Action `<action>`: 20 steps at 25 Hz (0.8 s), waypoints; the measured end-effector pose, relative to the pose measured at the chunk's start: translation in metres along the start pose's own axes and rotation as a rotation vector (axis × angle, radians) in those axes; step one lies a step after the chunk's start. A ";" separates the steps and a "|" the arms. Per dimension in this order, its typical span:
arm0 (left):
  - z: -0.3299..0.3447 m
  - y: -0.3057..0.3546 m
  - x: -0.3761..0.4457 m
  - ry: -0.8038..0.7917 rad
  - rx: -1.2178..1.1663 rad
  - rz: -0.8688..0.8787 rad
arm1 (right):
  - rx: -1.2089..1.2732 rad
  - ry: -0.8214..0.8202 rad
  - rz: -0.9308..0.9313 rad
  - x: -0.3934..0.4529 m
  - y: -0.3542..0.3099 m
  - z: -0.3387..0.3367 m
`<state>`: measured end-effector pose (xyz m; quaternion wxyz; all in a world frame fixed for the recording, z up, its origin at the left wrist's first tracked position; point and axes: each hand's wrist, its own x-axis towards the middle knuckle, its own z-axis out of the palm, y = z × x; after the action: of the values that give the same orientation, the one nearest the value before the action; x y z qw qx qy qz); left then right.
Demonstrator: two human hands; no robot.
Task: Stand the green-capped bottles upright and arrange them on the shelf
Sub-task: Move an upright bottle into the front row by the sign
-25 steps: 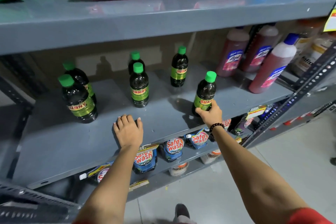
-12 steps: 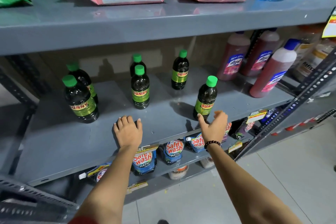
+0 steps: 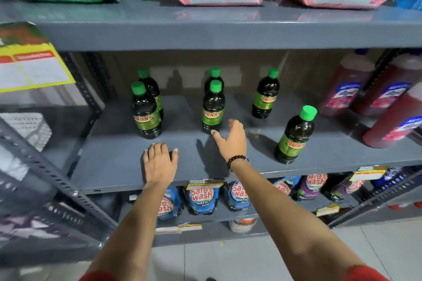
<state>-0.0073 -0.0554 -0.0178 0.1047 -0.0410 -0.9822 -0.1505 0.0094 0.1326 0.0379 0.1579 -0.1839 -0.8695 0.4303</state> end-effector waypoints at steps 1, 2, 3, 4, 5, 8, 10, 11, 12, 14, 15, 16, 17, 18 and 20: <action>-0.004 -0.010 0.001 0.006 0.013 -0.010 | 0.017 -0.041 0.022 0.009 -0.012 0.012; -0.007 -0.014 0.002 0.008 0.021 -0.002 | 0.050 -0.045 0.051 0.016 -0.021 0.020; -0.008 -0.019 0.004 0.005 0.026 0.006 | 0.103 -0.030 0.090 0.023 -0.028 0.027; -0.009 -0.024 0.005 -0.001 0.029 0.009 | 0.163 -0.010 0.141 0.030 -0.035 0.035; -0.008 -0.026 0.006 -0.004 0.028 0.014 | 0.206 0.010 0.198 0.036 -0.040 0.039; -0.002 -0.029 0.006 -0.018 0.014 0.033 | 0.219 0.043 0.319 0.053 -0.048 0.041; 0.002 -0.031 0.006 -0.012 0.015 0.043 | 0.151 0.053 0.326 0.053 -0.049 0.038; 0.002 -0.032 0.006 -0.020 0.009 0.047 | 0.123 0.069 0.307 0.050 -0.048 0.036; 0.003 -0.033 0.006 -0.021 0.004 0.054 | 0.108 0.087 0.290 0.044 -0.045 0.033; 0.003 -0.034 0.006 -0.016 0.014 0.062 | 0.111 0.110 0.265 0.031 -0.040 0.027; 0.002 -0.034 0.006 -0.015 0.013 0.062 | 0.112 0.116 0.252 0.022 -0.037 0.023; 0.002 -0.034 0.006 -0.017 0.006 0.064 | 0.119 0.121 0.241 0.014 -0.035 0.020; 0.001 -0.034 0.005 -0.021 -0.001 0.068 | 0.128 0.127 0.231 0.005 -0.032 0.018; 0.000 -0.035 0.004 -0.026 -0.005 0.074 | 0.129 0.139 0.222 -0.004 -0.030 0.015; 0.000 -0.036 0.003 -0.024 -0.013 0.085 | 0.113 0.165 0.210 -0.021 -0.028 0.010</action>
<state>-0.0144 -0.0891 -0.0271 0.0988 -0.0851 -0.9797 -0.1520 0.0190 0.1006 0.0520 0.1930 -0.2993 -0.8039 0.4764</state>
